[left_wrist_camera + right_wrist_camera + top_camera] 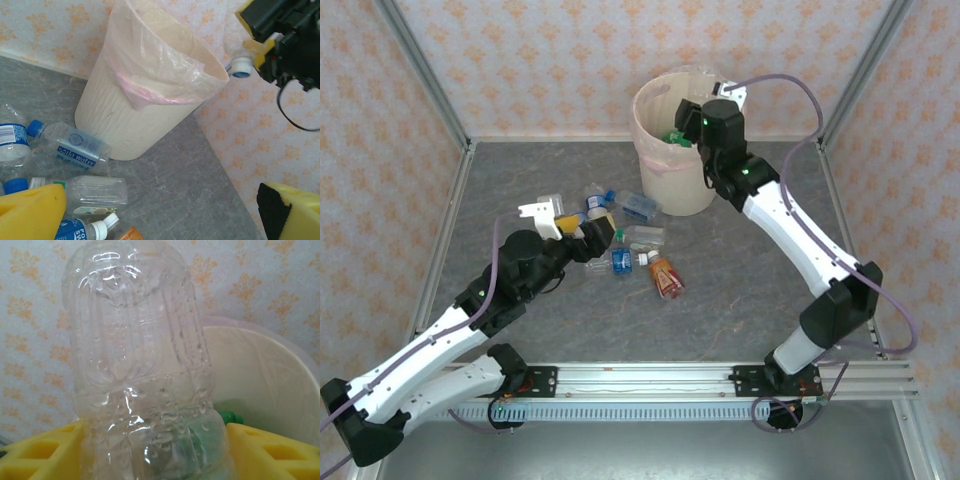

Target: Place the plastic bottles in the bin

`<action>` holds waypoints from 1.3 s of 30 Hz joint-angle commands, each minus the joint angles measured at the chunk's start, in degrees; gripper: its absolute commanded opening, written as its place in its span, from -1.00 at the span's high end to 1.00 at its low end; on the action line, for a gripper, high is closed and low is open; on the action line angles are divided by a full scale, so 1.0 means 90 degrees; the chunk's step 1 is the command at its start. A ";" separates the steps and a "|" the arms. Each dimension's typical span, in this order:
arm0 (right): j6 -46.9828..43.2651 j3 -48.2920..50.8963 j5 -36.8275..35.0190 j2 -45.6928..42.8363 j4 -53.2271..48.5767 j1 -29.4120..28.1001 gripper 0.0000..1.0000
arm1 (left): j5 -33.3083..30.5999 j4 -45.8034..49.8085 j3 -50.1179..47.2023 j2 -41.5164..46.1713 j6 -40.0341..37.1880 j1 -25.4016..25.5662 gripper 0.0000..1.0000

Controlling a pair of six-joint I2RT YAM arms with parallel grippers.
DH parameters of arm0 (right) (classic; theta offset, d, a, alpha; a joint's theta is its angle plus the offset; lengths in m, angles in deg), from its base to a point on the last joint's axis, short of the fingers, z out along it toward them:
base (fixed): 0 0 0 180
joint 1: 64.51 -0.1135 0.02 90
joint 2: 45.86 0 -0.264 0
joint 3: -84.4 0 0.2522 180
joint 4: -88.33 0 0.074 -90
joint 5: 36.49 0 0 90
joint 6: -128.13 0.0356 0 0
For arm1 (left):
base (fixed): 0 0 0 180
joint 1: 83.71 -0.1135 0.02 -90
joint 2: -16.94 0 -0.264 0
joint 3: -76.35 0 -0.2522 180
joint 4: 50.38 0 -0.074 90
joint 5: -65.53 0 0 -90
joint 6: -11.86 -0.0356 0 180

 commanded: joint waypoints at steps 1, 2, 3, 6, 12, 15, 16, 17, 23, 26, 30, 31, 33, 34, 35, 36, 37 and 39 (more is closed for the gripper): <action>-0.0095 -0.0795 -0.0129 0.0434 -0.0218 0.0138 -0.29 | -0.0097 0.0254 -0.0071 0.0146 0.0084 0.0041 -0.98; -0.0112 -0.0970 -0.0155 0.0591 -0.0307 0.0169 -0.30 | -0.0109 0.0298 -0.0077 0.0150 0.0086 0.0034 -0.98; -0.0119 -0.1164 -0.0169 0.0749 -0.0392 0.0193 -0.32 | -0.0134 0.0336 -0.0078 0.0172 0.0094 0.0036 -0.99; -0.0144 -0.1694 -0.0134 0.1083 -0.0787 0.0208 -0.60 | -0.0187 0.0428 -0.0065 0.0241 0.0083 0.0037 -0.98; -0.0157 -0.1738 -0.0029 0.0901 -0.0930 0.0188 -0.99 | -0.0306 0.0456 -0.0096 0.0373 0.0030 0.0037 -0.98; -0.0322 -0.1433 0.0155 0.0554 -0.0750 0.0092 -0.99 | -0.0295 0.0403 -0.0134 0.0363 0.0013 0.0037 -0.98; -0.0433 -0.1297 0.0207 0.0422 -0.0654 0.0053 -0.99 | -0.0274 0.0373 -0.0148 0.0344 0.0001 0.0037 -0.98; -0.0537 -0.1173 0.0264 0.0295 -0.0597 0.0013 -0.99 | -0.0276 0.0354 -0.0168 0.0322 0.0006 0.0034 -0.98; -0.0900 -0.0658 0.0872 -0.0211 -0.0591 -0.0255 -0.99 | -0.0525 0.0377 -0.0194 0.0263 0.0186 0.0037 -0.98; -0.1097 -0.0369 0.0840 -0.0388 -0.0617 -0.0559 -0.99 | -0.0798 0.0441 -0.0243 0.0339 0.0302 0.0036 -0.98; -0.1542 0.0028 0.0536 -0.0528 -0.0565 -0.1059 -0.99 | -0.1233 0.0620 -0.0282 0.0520 0.0474 0.0037 -0.98; -0.1642 0.0145 0.0520 -0.0544 -0.0526 -0.1177 -0.99 | -0.1397 0.0654 -0.0307 0.0596 0.0532 0.0037 -0.98; -0.1697 0.0292 0.0679 -0.0510 -0.0563 -0.1319 -0.99 | -0.1618 0.0690 -0.0380 0.0774 0.0644 0.0035 -0.98; -0.1714 0.0347 0.0923 -0.0489 -0.0606 -0.1339 -0.99 | -0.1717 0.0694 -0.0428 0.0899 0.0688 0.0035 -0.98; -0.1765 0.0410 0.1136 -0.0456 -0.0637 -0.1337 -0.99 | -0.1794 0.0695 -0.0480 0.1018 0.0726 0.0032 -0.98; -0.1815 0.0470 0.1236 -0.0422 -0.0644 -0.1354 -0.99 | -0.1866 0.0691 -0.0539 0.1120 0.0758 0.0029 -0.98; -0.1900 0.0542 0.1308 -0.0385 -0.0649 -0.1373 -0.99 | -0.1969 0.0690 -0.0598 0.1229 0.0797 0.0037 -0.98; -0.2071 0.0690 0.1359 -0.0320 -0.0675 -0.1422 -0.99 | -0.2086 0.0677 -0.0689 0.1397 0.0830 0.0037 -0.98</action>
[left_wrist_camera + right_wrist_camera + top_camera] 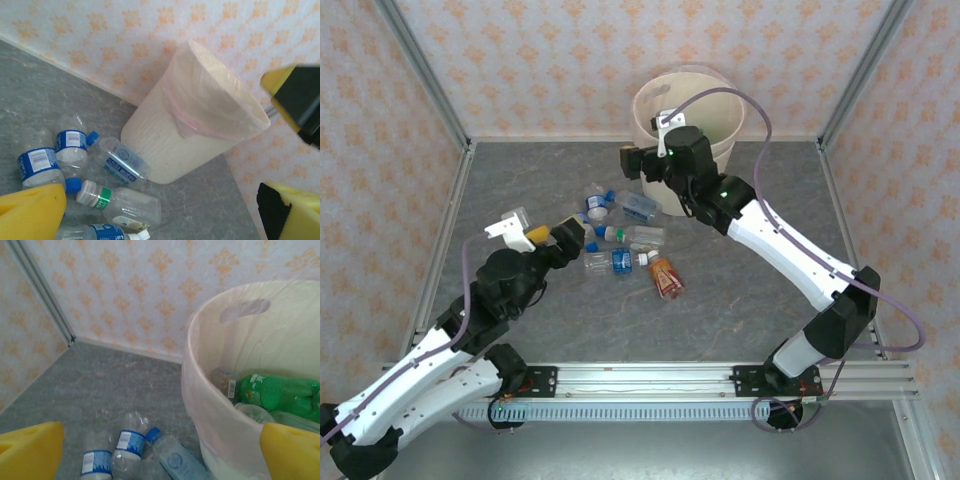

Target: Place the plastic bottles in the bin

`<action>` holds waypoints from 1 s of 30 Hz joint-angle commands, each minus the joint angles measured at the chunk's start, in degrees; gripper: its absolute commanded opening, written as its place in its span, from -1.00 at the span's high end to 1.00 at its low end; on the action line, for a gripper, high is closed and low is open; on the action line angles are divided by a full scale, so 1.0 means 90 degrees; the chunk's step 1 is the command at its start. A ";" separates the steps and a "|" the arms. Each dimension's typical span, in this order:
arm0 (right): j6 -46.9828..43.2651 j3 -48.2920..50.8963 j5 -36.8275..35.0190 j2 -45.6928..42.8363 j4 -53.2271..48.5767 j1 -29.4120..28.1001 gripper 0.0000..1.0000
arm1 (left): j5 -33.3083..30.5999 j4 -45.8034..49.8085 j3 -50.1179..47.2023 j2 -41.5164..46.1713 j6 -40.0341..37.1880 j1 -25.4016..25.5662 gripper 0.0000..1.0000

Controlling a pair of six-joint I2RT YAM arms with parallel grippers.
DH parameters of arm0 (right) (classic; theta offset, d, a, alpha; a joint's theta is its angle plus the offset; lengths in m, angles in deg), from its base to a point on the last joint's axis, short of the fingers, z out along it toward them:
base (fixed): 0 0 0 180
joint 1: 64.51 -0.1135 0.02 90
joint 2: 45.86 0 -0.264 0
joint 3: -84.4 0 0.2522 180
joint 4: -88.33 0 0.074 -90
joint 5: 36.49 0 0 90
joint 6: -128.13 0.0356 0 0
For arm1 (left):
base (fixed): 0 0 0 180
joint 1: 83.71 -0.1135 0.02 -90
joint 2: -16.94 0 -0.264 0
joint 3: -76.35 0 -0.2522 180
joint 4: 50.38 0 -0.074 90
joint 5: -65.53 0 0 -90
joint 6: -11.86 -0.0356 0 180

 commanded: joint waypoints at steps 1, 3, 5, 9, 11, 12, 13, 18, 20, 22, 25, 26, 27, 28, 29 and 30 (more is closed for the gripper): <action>-0.0471 0.0161 0.0257 0.0155 -0.0065 -0.0078 -0.99 | -0.0474 0.0110 -0.0169 0.0269 0.0172 0.0037 -0.98; -0.0673 0.0226 0.0255 0.0292 -0.0201 -0.0164 -0.93 | -0.0369 0.0076 -0.0176 0.0321 0.0105 0.0037 -0.98; -0.0884 0.0255 0.0124 0.0482 -0.0367 -0.0281 -0.86 | -0.0294 0.0090 -0.0182 0.0304 0.0041 0.0037 -0.98; -0.1072 0.0328 -0.0045 0.0783 -0.0627 -0.0414 -0.77 | -0.0315 0.0188 -0.0195 0.0252 0.0035 0.0037 -0.98; -0.1095 0.0417 -0.0065 0.0887 -0.0634 -0.0417 -0.74 | -0.0285 0.0183 -0.0207 0.0252 0.0044 0.0032 -0.99; -0.1117 0.0473 -0.0074 0.0927 -0.0625 -0.0416 -0.71 | -0.0278 0.0166 -0.0209 0.0249 0.0039 0.0037 -0.98; -0.1142 0.0506 -0.0075 0.0982 -0.0638 -0.0416 -0.68 | -0.0261 0.0164 -0.0202 0.0250 0.0036 0.0037 -0.98; -0.1159 0.0490 -0.0035 0.1424 -0.0901 -0.0417 -0.52 | -0.0192 0.0153 -0.0210 0.0234 0.0015 0.0037 -0.98; -0.1142 0.0556 -0.0084 0.1592 -0.0904 -0.0417 -0.52 | -0.0159 0.0160 -0.0205 0.0232 0.0007 0.0037 -0.98; -0.1109 0.0671 -0.0120 0.1685 -0.0841 -0.0413 -0.52 | -0.0129 0.0158 -0.0215 0.0228 0.0006 0.0037 -0.98; -0.1103 0.0821 -0.0124 0.1776 -0.0728 -0.0417 -0.51 | -0.0088 0.0161 -0.0212 0.0214 -0.0042 0.0037 -0.98; -0.1110 0.0841 -0.0124 0.1815 -0.0731 -0.0417 -0.51 | -0.0071 0.0155 -0.0217 0.0210 -0.0060 0.0037 -0.98; -0.1118 0.0851 -0.0133 0.1868 -0.0736 -0.0417 -0.51 | -0.0058 0.0163 -0.0220 0.0199 -0.0080 0.0037 -0.98; -0.1130 0.0850 -0.0158 0.1931 -0.0757 -0.0417 -0.52 | -0.0047 0.0164 -0.0219 0.0189 -0.0082 0.0035 -0.98; -0.1132 0.0860 -0.0205 0.2000 -0.0775 -0.0417 -0.53 | -0.0036 0.0173 -0.0220 0.0179 -0.0085 0.0037 -0.98; -0.1127 0.0870 -0.0225 0.2055 -0.0796 -0.0417 -0.53 | -0.0007 0.0169 -0.0220 0.0174 -0.0092 0.0032 -0.98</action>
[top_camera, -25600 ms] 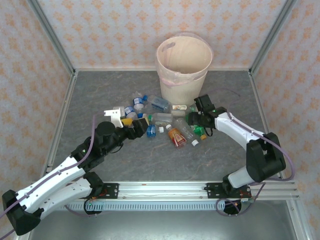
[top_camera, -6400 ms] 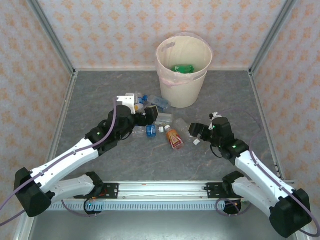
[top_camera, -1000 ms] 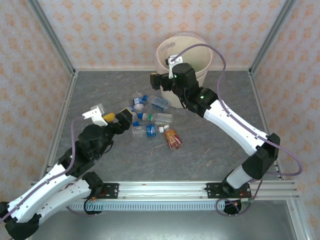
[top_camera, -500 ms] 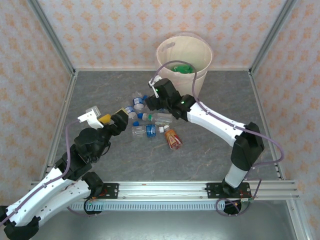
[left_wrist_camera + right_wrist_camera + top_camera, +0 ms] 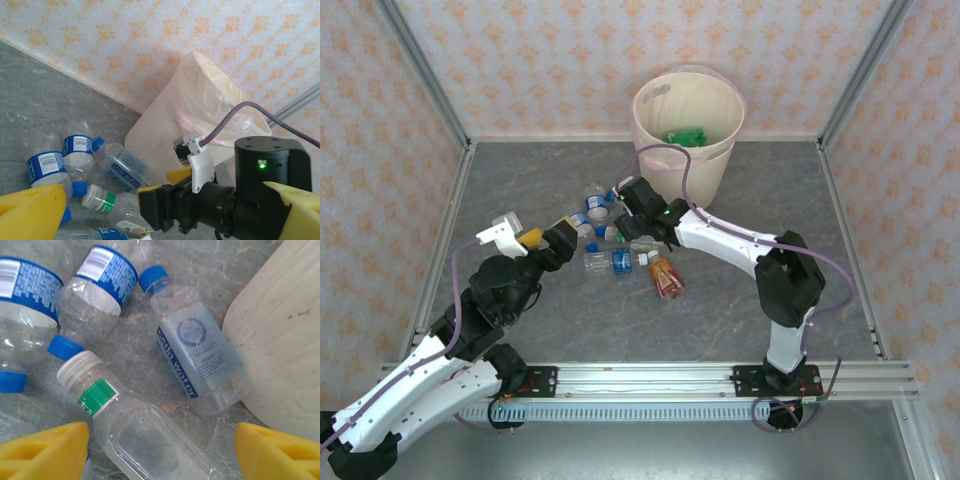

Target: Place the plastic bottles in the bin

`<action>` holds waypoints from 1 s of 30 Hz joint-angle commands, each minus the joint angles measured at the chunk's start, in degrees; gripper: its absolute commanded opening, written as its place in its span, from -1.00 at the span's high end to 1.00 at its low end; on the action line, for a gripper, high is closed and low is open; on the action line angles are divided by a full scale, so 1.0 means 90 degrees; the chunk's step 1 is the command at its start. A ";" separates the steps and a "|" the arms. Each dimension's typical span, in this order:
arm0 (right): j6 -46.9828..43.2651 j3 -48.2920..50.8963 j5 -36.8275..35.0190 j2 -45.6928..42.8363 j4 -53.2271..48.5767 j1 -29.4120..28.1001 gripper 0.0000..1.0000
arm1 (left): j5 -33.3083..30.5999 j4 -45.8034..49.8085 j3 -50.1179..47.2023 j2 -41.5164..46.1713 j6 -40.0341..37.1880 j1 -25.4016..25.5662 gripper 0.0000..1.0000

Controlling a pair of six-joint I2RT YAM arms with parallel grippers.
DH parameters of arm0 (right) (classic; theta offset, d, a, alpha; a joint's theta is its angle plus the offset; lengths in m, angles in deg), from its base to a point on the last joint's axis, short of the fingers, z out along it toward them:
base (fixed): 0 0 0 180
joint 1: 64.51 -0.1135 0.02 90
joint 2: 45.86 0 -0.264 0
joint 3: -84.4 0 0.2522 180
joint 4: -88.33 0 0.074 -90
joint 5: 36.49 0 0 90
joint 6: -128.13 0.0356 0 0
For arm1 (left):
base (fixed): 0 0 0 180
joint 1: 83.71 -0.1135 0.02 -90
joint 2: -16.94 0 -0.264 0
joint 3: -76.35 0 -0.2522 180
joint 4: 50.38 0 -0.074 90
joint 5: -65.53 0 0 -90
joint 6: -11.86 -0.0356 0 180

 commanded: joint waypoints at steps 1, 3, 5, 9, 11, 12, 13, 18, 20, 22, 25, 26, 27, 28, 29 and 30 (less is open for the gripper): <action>-0.0069 0.0040 -0.0241 0.0192 -0.0065 0.0006 -0.54 | 0.0148 0.0093 -0.0105 -0.0053 -0.0091 0.0037 -0.98; -0.0066 0.0136 -0.0255 0.0234 -0.0035 0.0006 -0.58 | 0.0190 0.0122 -0.0097 -0.0092 -0.0097 0.0037 -0.98; -0.0082 0.0269 -0.0272 0.0239 0.0072 0.0006 -0.61 | 0.0241 0.0156 -0.0111 -0.0130 -0.0097 0.0034 -0.98; -0.0105 0.0315 -0.0294 0.0397 0.0057 0.0034 -0.61 | 0.0341 0.0188 -0.0117 -0.0200 -0.0110 0.0037 -0.98; -0.0065 0.0320 -0.0288 0.0477 0.0071 0.0079 -0.59 | 0.0358 0.0201 -0.0102 -0.0225 -0.0110 0.0035 -0.98; -0.0052 0.0320 -0.0276 0.0508 0.0080 0.0093 -0.58 | 0.0359 0.0203 -0.0106 -0.0230 -0.0114 0.0035 -0.98; -0.0037 0.0320 -0.0265 0.0550 0.0092 0.0099 -0.57 | 0.0352 0.0188 -0.0098 -0.0232 -0.0116 0.0037 -0.98; -0.0005 0.0404 -0.0280 0.0664 0.0157 0.0132 -0.54 | 0.0357 0.0186 -0.0123 -0.0230 -0.0107 0.0037 -0.98; 0.0031 0.0472 -0.0290 0.0673 0.0172 0.0174 -0.52 | 0.0354 0.0194 -0.0116 -0.0230 -0.0107 0.0037 -0.98; 0.0084 0.0567 -0.0275 0.0654 0.0194 0.0206 -0.47 | 0.0334 0.0201 -0.0121 -0.0235 -0.0102 0.0037 -0.98; 0.0170 0.0793 -0.0268 0.0541 0.0282 0.0239 -0.44 | 0.0325 0.0177 -0.0115 -0.0230 -0.0107 0.0037 -0.98; 0.0200 0.0864 -0.0267 0.0496 0.0319 0.0240 -0.44 | 0.0334 0.0162 -0.0120 -0.0235 -0.0107 0.0037 -0.98; 0.0253 0.0931 -0.0265 0.0425 0.0332 0.0241 -0.42 | 0.0330 0.0146 -0.0129 -0.0231 -0.0107 0.0037 -0.98; 0.0301 0.0991 -0.0244 0.0357 0.0347 0.0240 -0.40 | 0.0334 0.0128 -0.0143 -0.0240 -0.0102 0.0037 -0.98; 0.0337 0.1074 -0.0227 0.0295 0.0367 0.0240 -0.39 | 0.0345 0.0122 -0.0154 -0.0254 -0.0107 0.0037 -0.98; 0.0389 0.1152 -0.0217 0.0204 0.0400 0.0240 -0.39 | 0.0357 0.0101 -0.0163 -0.0263 -0.0107 0.0030 -0.98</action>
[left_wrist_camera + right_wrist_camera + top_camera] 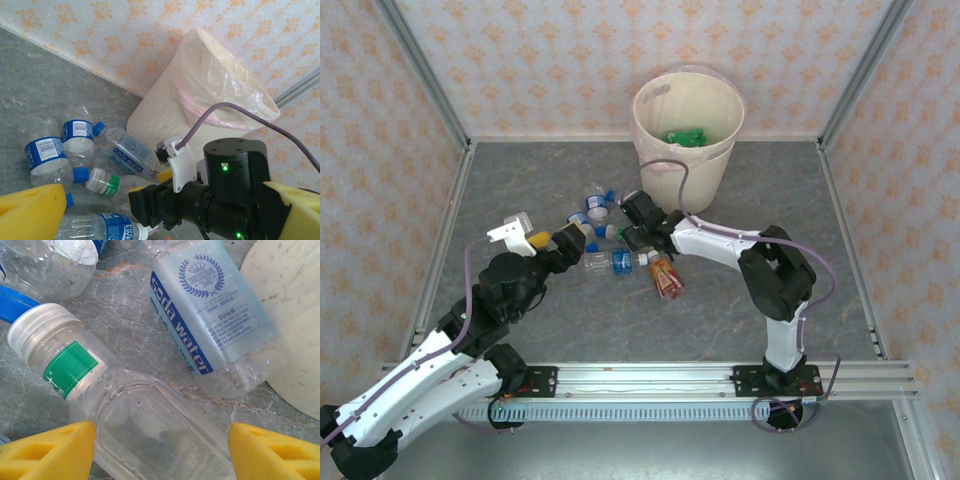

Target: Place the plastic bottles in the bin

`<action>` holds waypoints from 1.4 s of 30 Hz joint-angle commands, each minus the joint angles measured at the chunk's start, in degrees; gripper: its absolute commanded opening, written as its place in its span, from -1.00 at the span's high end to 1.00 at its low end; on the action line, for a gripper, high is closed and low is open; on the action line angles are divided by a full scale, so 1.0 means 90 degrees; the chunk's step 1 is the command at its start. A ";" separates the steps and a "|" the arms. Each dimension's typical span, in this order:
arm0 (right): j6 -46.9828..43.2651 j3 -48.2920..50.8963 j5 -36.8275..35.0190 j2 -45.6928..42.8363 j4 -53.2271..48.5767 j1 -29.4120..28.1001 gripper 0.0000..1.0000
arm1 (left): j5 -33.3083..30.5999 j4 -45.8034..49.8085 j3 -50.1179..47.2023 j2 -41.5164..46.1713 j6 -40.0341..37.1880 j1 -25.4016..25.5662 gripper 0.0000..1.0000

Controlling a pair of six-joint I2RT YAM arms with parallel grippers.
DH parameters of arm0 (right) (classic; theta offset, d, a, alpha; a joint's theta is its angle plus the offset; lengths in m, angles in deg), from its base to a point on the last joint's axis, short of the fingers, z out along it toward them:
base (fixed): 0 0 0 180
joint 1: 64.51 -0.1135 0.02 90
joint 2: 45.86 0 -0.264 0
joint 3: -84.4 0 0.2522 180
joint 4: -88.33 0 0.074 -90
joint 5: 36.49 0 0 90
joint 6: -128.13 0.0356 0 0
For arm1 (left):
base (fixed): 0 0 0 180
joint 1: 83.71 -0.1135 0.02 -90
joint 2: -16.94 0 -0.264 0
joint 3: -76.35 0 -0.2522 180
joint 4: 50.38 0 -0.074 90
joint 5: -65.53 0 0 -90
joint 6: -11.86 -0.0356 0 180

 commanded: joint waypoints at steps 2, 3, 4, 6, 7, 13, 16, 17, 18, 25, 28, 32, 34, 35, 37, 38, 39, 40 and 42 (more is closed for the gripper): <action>0.0228 0.0546 -0.0187 -0.0307 -0.0239 0.0120 -0.37 | 0.0069 0.0037 -0.0081 -0.0055 -0.0094 0.0037 -0.98; 0.0263 0.0634 -0.0203 -0.0404 -0.0192 0.0119 -0.37 | 0.0084 0.0034 -0.0066 -0.0071 -0.0092 0.0035 -0.98; 0.0304 0.0750 -0.0223 -0.0500 -0.0158 0.0119 -0.37 | 0.0086 0.0041 -0.0058 -0.0079 -0.0095 0.0037 -0.98; 0.0406 0.0948 -0.0272 -0.0694 -0.0098 0.0119 -0.36 | 0.0092 0.0034 -0.0052 -0.0103 -0.0092 0.0037 -0.98; 0.0449 0.1051 -0.0308 -0.0772 -0.0054 0.0119 -0.36 | 0.0092 0.0038 -0.0051 -0.0099 -0.0095 0.0037 -0.98; 0.0762 0.1792 -0.0392 -0.1471 0.0154 0.0167 -0.36 | 0.0074 0.0040 -0.0072 -0.0041 -0.0055 0.0037 -0.98; 0.0919 0.2206 -0.0444 -0.1868 0.0211 0.0202 -0.36 | 0.0110 0.0038 -0.0060 -0.0065 -0.0046 0.0037 -0.98; 0.0968 0.2331 -0.0491 -0.2007 0.0208 0.0215 -0.36 | 0.0136 0.0029 -0.0059 -0.0080 -0.0037 0.0037 -0.98; 0.1027 0.2435 -0.0541 -0.2156 0.0185 0.0225 -0.37 | 0.0159 0.0026 -0.0064 -0.0094 -0.0031 0.0036 -0.98; 0.1553 0.2925 -0.0687 -0.2909 0.0031 0.0473 -0.40 | 0.0278 -0.0079 -0.0075 -0.0177 -0.0015 0.0036 -0.98; 0.1525 0.2993 -0.0638 -0.3109 0.0099 0.0490 -0.42 | 0.0326 -0.0130 -0.0088 -0.0213 -0.0007 0.0037 -0.98; 0.1355 0.2787 -0.0362 -0.3097 0.0221 0.0490 -0.50 | 0.0392 -0.0129 -0.0036 -0.0269 -0.0014 0.0036 -0.98; 0.1298 0.2618 -0.0275 -0.2965 0.0268 0.0490 -0.53 | 0.0393 -0.0122 -0.0010 -0.0275 -0.0026 0.0037 -0.98; 0.1252 0.2509 -0.0215 -0.2845 0.0285 0.0489 -0.54 | 0.0395 -0.0133 -0.0005 -0.0287 -0.0026 0.0037 -0.98; 0.1212 0.2308 -0.0149 -0.2589 0.0279 0.0490 -0.55 | 0.0405 -0.0135 0.0023 -0.0303 -0.0036 0.0037 -0.98; 0.1207 0.2200 -0.0140 -0.2444 0.0272 0.0485 -0.55 | 0.0416 -0.0120 0.0050 -0.0319 -0.0036 0.0037 -0.98; 0.1198 0.2102 -0.0133 -0.2275 0.0267 0.0490 -0.55 | 0.0415 -0.0092 0.0079 -0.0330 -0.0050 0.0037 -0.98; 0.1203 0.2034 -0.0110 -0.2168 0.0275 0.0490 -0.55 | 0.0410 -0.0070 0.0096 -0.0325 -0.0055 0.0037 -0.98; 0.1203 0.1945 -0.0090 -0.1982 0.0374 0.0489 -0.56 | 0.0386 -0.0005 0.0125 -0.0309 -0.0073 0.0037 -0.98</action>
